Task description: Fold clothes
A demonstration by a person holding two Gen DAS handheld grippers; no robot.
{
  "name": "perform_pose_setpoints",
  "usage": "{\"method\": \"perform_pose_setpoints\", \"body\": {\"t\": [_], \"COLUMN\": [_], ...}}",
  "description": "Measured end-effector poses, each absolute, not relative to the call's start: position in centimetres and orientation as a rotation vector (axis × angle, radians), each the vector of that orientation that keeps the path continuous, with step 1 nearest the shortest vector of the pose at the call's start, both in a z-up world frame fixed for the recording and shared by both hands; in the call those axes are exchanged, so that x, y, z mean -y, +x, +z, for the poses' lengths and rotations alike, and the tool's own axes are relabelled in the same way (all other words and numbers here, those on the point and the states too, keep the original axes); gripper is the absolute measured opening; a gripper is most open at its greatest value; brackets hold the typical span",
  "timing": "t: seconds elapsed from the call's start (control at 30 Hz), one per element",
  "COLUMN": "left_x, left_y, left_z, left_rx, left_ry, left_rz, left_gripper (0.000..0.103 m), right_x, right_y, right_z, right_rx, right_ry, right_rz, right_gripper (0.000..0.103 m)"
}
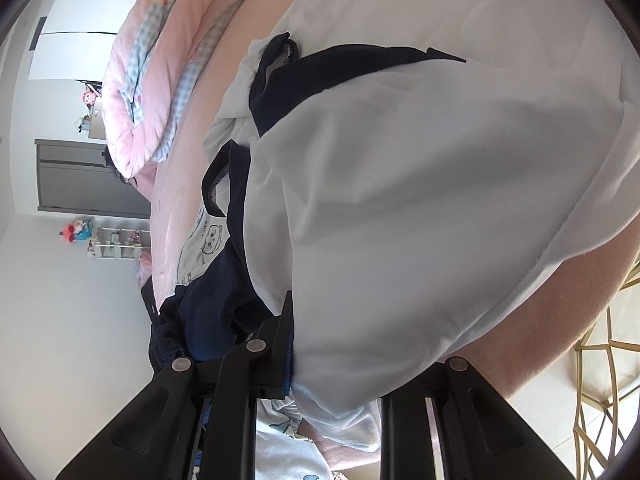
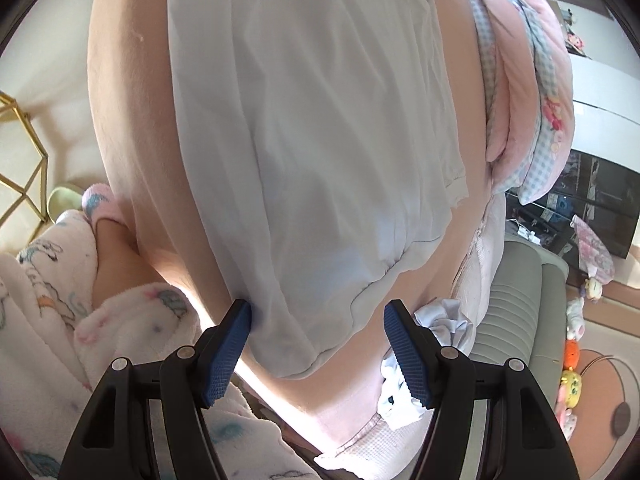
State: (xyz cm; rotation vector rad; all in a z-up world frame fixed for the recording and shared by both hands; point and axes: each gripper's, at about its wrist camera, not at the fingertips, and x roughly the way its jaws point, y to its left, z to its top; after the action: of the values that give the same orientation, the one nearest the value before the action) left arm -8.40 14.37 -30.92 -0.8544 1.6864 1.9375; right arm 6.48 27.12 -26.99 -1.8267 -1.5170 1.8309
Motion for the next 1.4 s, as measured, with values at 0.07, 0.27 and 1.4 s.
{"method": "perform_pose_setpoints", "body": {"t": [0.07,0.27,1.4], "left_x": [-14.4,-14.5,-14.2], "left_y": [-8.4,-8.9,-6.1], "left_z": [-31.1,-31.2,-33.9], "left_rx": [-1.695,-1.701,-1.942], "left_ry": [-0.851,-0.855,-0.636], "left_rz": [1.937,1.936,1.900], "left_gripper": [0.018,0.018,0.016], "right_x": [-27.1,-27.9,-27.3], "right_y": [6.7,6.4,6.9], "right_z": [-27.0,-26.2,-28.9], "right_rx": [1.519,1.442,1.679], "right_ry": [-1.812,-1.729,-1.598], "right_rz": [1.837,1.870,1.724], "right_gripper": [0.069,0.073,0.062]}}
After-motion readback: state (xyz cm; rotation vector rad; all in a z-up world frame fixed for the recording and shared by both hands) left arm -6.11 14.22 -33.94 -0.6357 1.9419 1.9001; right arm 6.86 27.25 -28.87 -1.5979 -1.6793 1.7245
